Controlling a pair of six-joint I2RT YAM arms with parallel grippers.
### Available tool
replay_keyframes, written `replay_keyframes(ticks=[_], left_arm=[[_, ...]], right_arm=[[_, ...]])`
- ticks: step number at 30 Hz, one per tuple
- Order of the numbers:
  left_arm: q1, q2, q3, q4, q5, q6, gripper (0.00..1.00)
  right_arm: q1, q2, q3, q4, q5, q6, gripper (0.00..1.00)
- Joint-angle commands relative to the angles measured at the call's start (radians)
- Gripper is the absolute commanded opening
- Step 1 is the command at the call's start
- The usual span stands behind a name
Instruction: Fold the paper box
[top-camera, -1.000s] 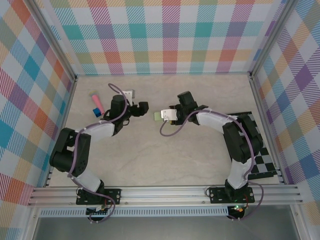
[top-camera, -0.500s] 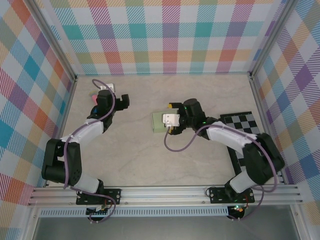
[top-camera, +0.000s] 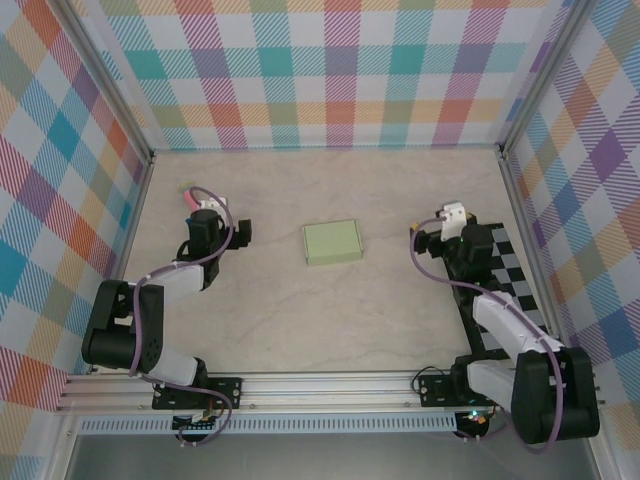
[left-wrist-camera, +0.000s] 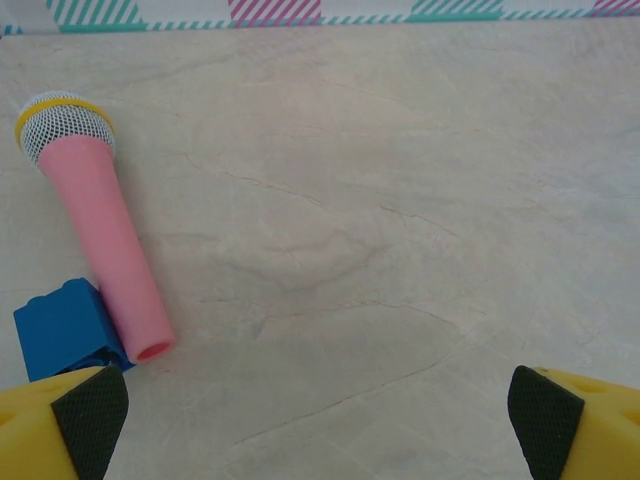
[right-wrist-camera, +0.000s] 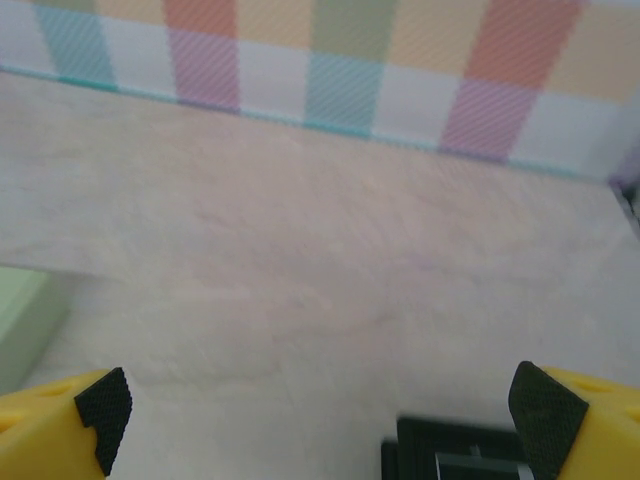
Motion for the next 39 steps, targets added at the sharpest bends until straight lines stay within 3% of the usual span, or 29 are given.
replay_keyframes(ticks=[1, 7, 11, 12, 14, 24, 28, 39], left_arm=[[0.014, -0.015, -0.008, 0.121, 0.054, 0.019, 1.00], [0.004, -0.110, -0.080, 0.032, 0.009, 0.011, 1.00], [0.017, -0.016, -0.152, 0.190, 0.016, -0.017, 1.00], [0.026, 0.030, -0.170, 0.258, 0.008, -0.029, 1.00], [0.048, 0.096, -0.215, 0.405, 0.035, -0.044, 1.00], [0.052, 0.091, -0.196, 0.354, 0.060, -0.042, 1.00], [0.057, 0.093, -0.192, 0.343, 0.067, -0.047, 1.00], [0.057, 0.090, -0.193, 0.344, 0.068, -0.045, 1.00]], right_arm=[[-0.034, 0.040, -0.064, 0.110, 0.052, 0.145, 1.00], [-0.065, 0.228, -0.123, 0.433, 0.009, 0.159, 1.00], [-0.112, 0.443, -0.066, 0.526, -0.014, 0.207, 1.00], [-0.110, 0.422, -0.046, 0.443, -0.026, 0.199, 1.00], [-0.108, 0.424, -0.056, 0.471, -0.022, 0.199, 1.00], [-0.086, 0.428, -0.015, 0.398, 0.040, 0.194, 1.00], [-0.086, 0.428, 0.015, 0.344, -0.047, 0.161, 1.00], [-0.090, 0.435, 0.023, 0.337, -0.087, 0.147, 1.00]])
